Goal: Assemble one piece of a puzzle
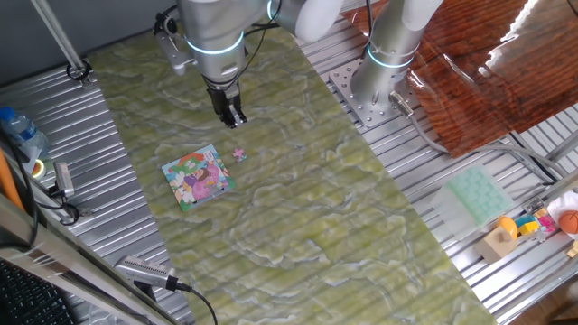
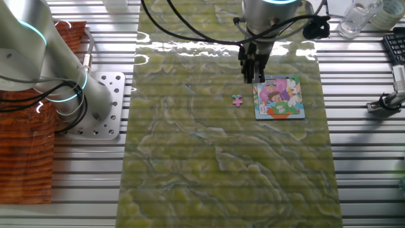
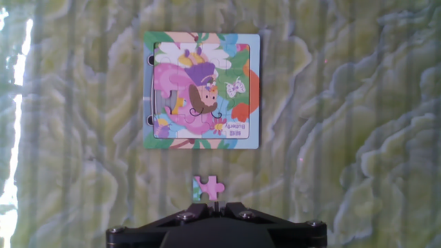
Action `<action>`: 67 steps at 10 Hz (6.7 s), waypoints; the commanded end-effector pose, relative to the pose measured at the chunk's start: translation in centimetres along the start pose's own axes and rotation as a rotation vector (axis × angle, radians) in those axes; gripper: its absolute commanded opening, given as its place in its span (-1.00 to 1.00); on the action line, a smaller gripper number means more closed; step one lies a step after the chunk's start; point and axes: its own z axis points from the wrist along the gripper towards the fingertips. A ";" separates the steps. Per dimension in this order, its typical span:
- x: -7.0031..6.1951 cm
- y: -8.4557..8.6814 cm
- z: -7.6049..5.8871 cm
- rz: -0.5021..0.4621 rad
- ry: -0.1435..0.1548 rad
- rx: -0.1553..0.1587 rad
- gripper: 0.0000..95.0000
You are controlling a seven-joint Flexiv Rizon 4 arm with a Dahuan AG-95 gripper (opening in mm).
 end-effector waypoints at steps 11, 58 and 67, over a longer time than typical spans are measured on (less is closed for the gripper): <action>0.1 0.3 1.4 -0.009 -0.003 0.002 -0.60; -0.1 1.2 8.3 0.016 -0.009 -0.024 -0.20; -0.1 1.2 8.3 0.016 -0.009 -0.024 -0.20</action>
